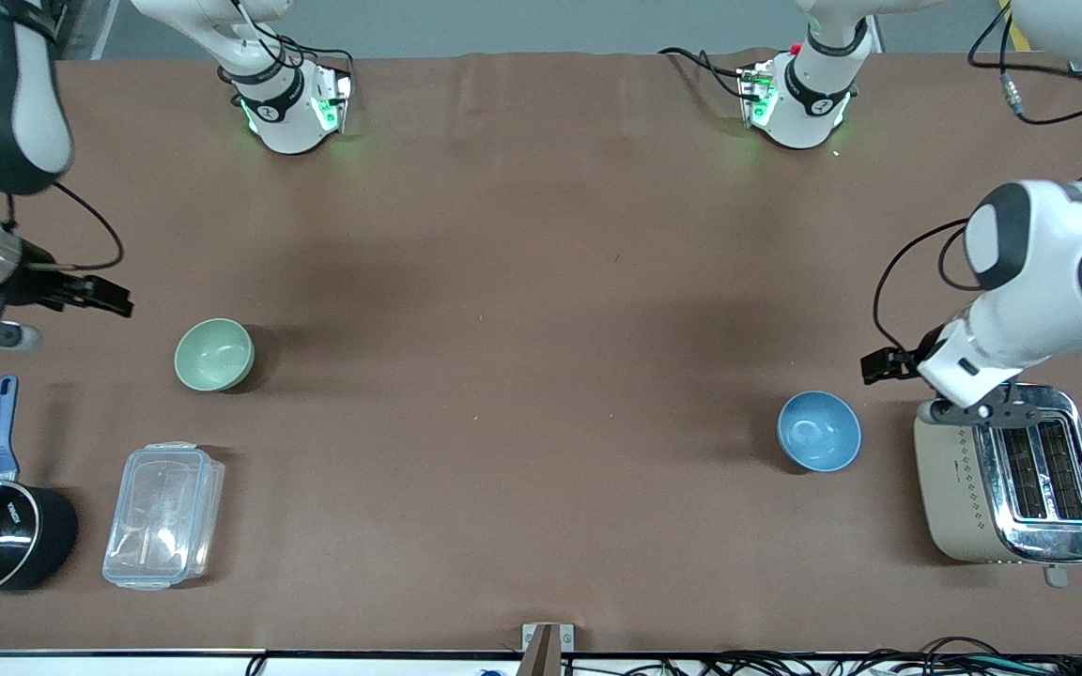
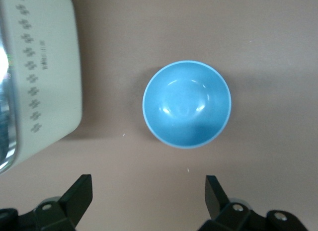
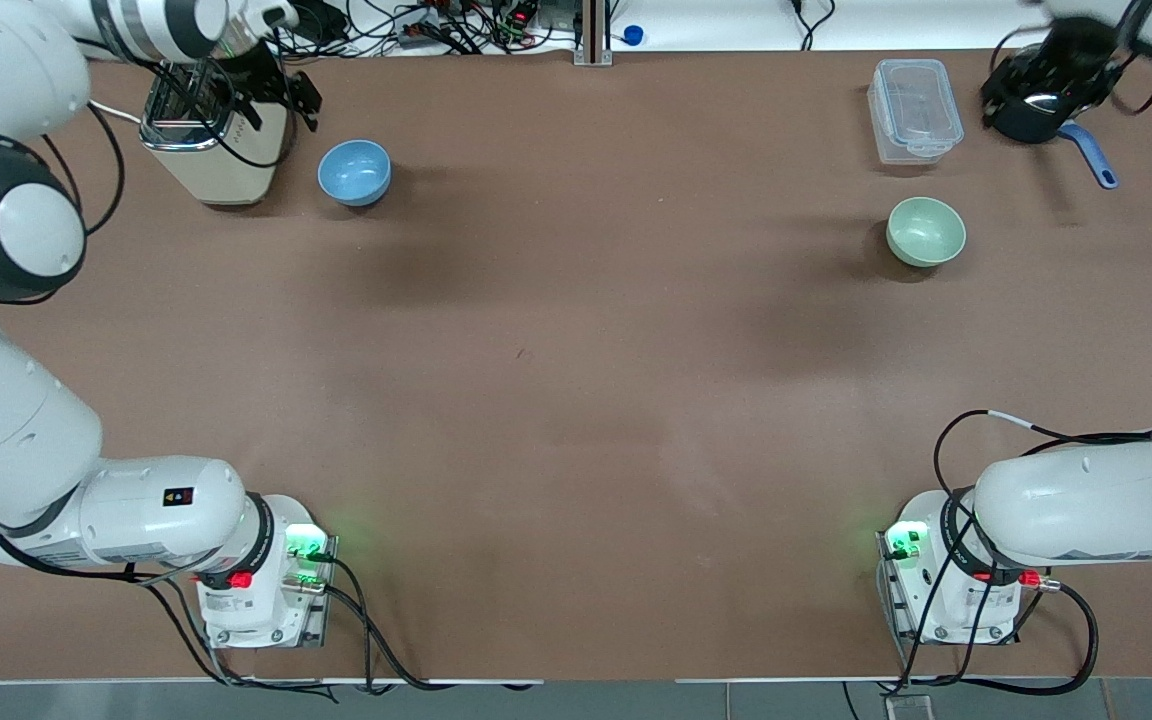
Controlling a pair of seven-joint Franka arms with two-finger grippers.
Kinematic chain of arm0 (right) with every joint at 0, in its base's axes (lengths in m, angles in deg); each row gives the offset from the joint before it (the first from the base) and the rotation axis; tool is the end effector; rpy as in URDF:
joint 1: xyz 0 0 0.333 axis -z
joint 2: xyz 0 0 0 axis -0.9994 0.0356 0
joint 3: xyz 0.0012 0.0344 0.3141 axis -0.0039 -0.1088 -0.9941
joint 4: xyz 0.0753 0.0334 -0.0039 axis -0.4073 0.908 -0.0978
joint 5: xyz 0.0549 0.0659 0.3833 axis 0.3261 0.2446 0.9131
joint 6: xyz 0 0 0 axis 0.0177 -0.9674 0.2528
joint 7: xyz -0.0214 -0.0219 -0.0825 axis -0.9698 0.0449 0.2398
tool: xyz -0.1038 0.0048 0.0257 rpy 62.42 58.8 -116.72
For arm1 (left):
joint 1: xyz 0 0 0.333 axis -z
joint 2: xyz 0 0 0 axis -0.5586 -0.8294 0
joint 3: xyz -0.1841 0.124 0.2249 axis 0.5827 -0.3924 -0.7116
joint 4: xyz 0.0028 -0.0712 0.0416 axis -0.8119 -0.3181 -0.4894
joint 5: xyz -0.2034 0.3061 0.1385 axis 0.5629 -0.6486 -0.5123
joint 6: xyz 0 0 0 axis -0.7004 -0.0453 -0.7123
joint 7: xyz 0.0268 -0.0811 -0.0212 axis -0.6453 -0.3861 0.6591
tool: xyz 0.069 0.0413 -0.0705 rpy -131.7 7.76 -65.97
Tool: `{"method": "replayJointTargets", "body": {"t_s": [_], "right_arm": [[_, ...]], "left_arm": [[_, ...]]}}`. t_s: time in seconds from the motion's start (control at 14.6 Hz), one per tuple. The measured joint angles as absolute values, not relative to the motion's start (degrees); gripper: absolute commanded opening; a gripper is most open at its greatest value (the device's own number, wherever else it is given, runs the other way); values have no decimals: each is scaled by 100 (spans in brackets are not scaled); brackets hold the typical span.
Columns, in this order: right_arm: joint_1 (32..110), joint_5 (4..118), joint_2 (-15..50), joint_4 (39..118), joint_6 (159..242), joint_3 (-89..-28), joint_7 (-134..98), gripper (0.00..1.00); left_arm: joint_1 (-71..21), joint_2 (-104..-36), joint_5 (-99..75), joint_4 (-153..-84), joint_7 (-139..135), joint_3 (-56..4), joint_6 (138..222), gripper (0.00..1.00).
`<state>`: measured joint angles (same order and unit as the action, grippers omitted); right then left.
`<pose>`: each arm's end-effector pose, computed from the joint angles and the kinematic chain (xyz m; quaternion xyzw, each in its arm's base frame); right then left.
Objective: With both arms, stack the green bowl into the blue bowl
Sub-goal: 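Grasp the green bowl with the right gripper while the left gripper grasps the blue bowl, then carry the green bowl and blue bowl toward each other at table center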
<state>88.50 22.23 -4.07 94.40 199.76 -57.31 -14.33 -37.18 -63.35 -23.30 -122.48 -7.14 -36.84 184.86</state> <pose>0.5522 -0.0712 0.4324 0.9986 -0.0436 -0.0235 0.0180 0.6330 -0.0383 0.3625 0.9995 -0.0312 -0.0062 0.0053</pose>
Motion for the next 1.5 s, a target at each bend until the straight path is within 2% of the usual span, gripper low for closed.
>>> {"method": "replayJointTargets", "body": {"t_s": [0.21, 0.27, 0.55, 0.62, 0.75, 0.82, 0.89, 0.96, 1.03, 1.09, 1.3, 1.5], "right_arm": [[8871, 2216, -263, 10612, 21744, -5723, -1635, 100], [8909, 2216, -143, 10887, 22167, -5709, -1753, 100], [9133, 2216, 460, 11120, 22992, -5669, -2015, 94], [9152, 2220, 612, 11122, 23153, -5668, -2017, 91], [9175, 2223, 911, 11131, 23452, -5668, -2016, 78], [9182, 2224, 1038, 11134, 23551, -5668, -2016, 67], [9184, 2224, 1136, 11135, 23599, -5668, -2016, 52], [9185, 2224, 1205, 11135, 23631, -5668, -2016, 34], [9186, 2224, 1251, 11135, 23651, -5668, -2016, 9], [9187, 2224, 1270, 11135, 23658, -5668, -2016, 0], [9187, 2224, 1270, 11126, 23642, -5668, -2016, 0], [9184, 2279, 1142, 10994, 23238, -5705, -2015, 0]], "left_arm": [[-3715, -6613, -2330, -12396, -478, -3683, 19008, 100], [-3711, -6718, -2330, -12445, -404, -3683, 19223, 96], [-3725, -7263, -2569, -12509, -144, -3684, 19980, 77], [-3735, -7410, -2649, -12503, -21, -3685, 20107, 70], [-3738, -7665, -2824, -12414, 244, -3685, 20214, 42], [-3738, -7769, -2921, -12348, 361, -3685, 20225, 25], [-3737, -7854, -2975, -12284, 443, -3685, 20226, 10], [-3738, -7921, -2997, -12212, 489, -3685, 20226, 1], [-3737, -7972, -2999, -12148, 527, -3685, 20226, 0], [-3734, -8006, -2999, -12086, 603, -3684, 20226, 0], [-3721, -7968, -2999, -11976, 1029, -3540, 20128, 0], [-3674, -7949, -2996, -11942, 2177, -2691, 20052, 0]]}}
